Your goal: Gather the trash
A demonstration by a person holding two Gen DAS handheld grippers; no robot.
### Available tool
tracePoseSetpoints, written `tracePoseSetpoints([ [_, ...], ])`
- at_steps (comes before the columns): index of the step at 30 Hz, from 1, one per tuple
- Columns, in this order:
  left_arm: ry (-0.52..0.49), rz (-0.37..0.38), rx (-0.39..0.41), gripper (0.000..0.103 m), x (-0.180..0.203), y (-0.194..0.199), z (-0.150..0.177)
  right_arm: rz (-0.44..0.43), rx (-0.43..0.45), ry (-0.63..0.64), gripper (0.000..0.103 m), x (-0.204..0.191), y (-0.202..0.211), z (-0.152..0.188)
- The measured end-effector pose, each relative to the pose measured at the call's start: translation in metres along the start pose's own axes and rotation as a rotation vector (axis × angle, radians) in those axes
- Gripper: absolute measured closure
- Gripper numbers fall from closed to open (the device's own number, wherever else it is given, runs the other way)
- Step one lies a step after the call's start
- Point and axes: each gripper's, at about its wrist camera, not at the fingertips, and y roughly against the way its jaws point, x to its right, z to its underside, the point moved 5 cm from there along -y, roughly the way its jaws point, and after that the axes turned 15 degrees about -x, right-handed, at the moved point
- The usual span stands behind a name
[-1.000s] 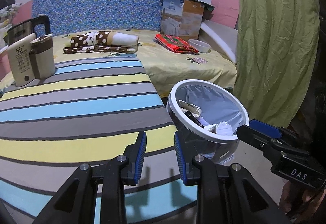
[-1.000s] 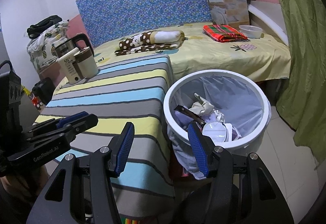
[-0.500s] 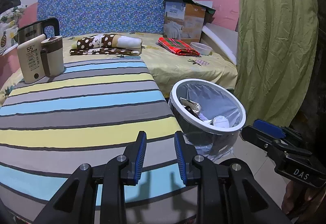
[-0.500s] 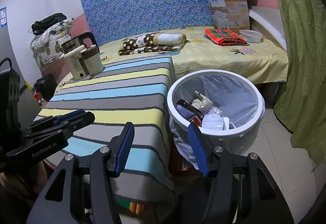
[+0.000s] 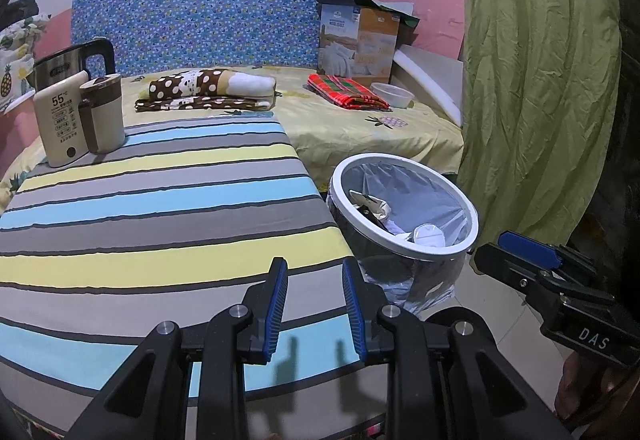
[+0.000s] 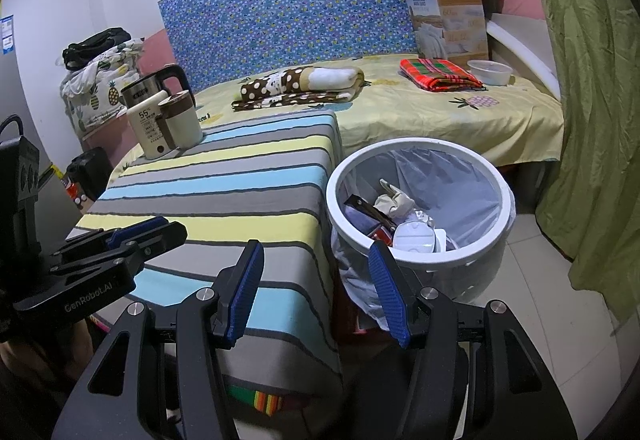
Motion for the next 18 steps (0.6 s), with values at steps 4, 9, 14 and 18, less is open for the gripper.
tracePoseSetpoints([
  [4,-0.001,0.001,0.002,0.075,0.0005,0.0008,-0.0003,0.001,0.000,-0.002,0.047,-0.0002,0.0003,0.0001],
  [9,-0.001,-0.004,0.001,0.075,0.0018,-0.0002,-0.0011,0.000,-0.001,-0.001,0.047,0.0003,0.0001,0.0000],
  [14,0.002,-0.010,0.000,0.075,0.0024,-0.0013,-0.0012,0.000,-0.003,-0.003,0.047,0.0002,0.0007,0.0002],
  [18,0.000,-0.010,-0.001,0.075,0.0018,-0.0015,-0.0014,0.001,-0.002,-0.003,0.047,0.0005,0.0005,0.0003],
])
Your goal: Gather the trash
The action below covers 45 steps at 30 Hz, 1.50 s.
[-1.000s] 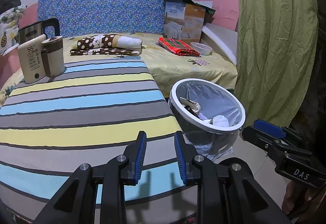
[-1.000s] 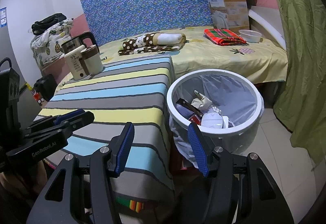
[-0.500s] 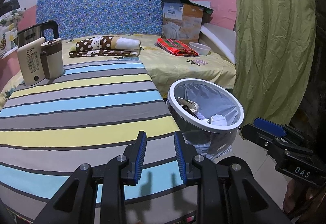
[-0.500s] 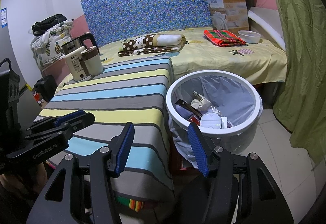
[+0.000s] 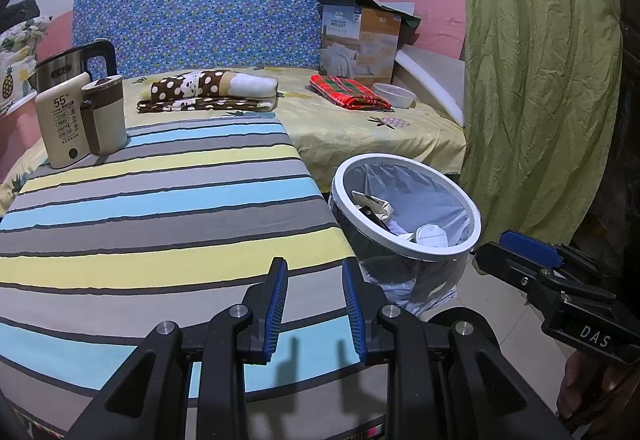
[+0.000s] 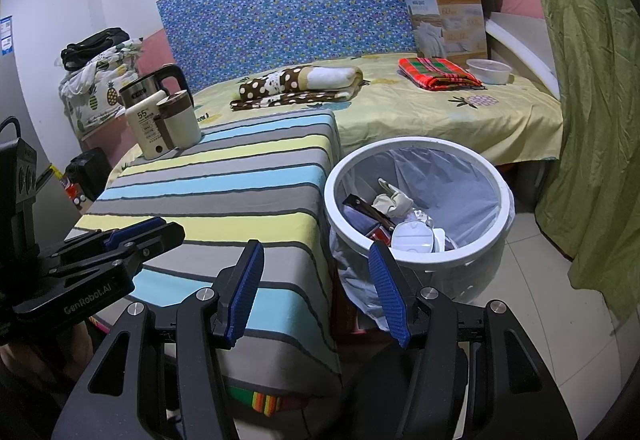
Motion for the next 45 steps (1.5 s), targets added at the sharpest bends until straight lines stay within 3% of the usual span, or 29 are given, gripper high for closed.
tracePoseSetpoints([
  [45,-0.006,-0.013,-0.011,0.075,0.0038,-0.0027,0.0049,0.004,-0.006,-0.009,0.047,0.0042,-0.0012,0.0015],
])
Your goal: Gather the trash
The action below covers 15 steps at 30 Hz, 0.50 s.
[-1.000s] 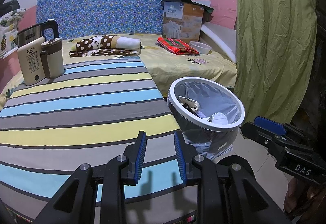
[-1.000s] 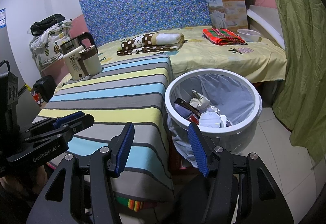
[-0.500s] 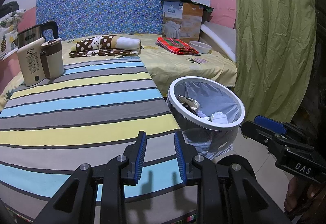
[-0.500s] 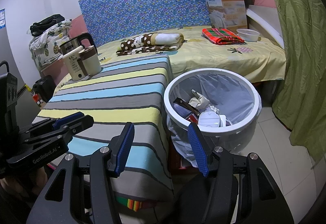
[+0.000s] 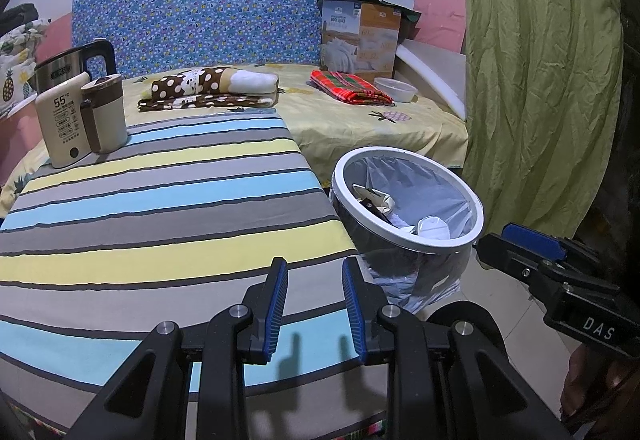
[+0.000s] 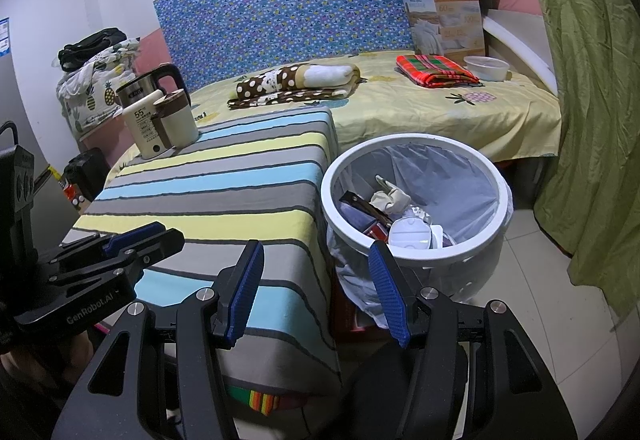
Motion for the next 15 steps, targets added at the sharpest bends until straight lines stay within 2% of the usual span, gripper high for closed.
tracePoseSetpoints([
  [15,-0.002,-0.010,-0.007,0.075,-0.0024,-0.0018,0.0018,0.000,-0.001,0.000,0.047,0.0003,0.0001,0.0000],
])
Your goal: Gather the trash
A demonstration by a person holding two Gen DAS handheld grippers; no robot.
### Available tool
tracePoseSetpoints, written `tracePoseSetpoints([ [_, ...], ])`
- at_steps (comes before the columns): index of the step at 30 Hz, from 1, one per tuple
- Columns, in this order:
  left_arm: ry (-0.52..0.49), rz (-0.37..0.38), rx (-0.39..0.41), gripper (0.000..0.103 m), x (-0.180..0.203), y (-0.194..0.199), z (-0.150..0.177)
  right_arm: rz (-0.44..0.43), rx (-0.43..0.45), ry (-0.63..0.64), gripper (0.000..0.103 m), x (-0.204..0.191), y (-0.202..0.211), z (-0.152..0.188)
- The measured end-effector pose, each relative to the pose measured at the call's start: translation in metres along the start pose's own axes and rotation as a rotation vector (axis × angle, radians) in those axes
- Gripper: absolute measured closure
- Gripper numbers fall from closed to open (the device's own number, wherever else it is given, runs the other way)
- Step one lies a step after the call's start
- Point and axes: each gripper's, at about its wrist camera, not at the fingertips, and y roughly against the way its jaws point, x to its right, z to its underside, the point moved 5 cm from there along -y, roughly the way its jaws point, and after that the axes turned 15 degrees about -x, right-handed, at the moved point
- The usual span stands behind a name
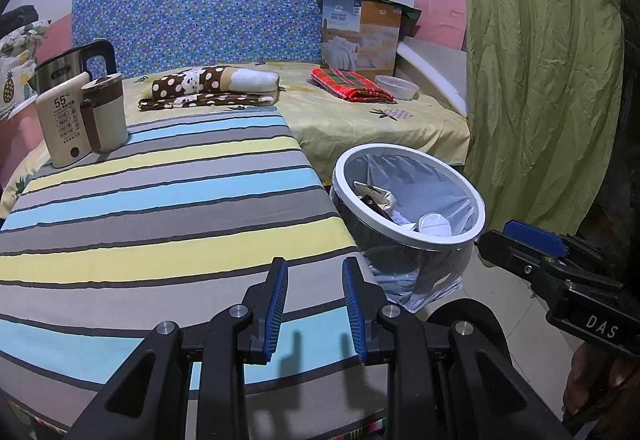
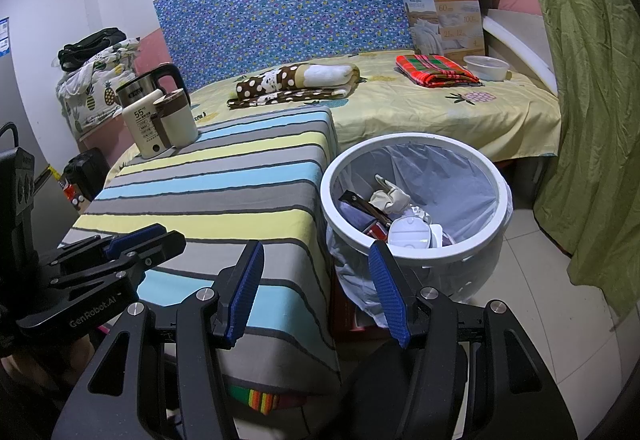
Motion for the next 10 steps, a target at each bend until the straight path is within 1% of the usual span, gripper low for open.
tracePoseSetpoints([
  [10,0.006,0.007,-0.001,0.075,0.0010,-0.0031,-0.0005,0.002,-0.003,-0.005,0.047,0.0002,-0.0015,0.0021],
])
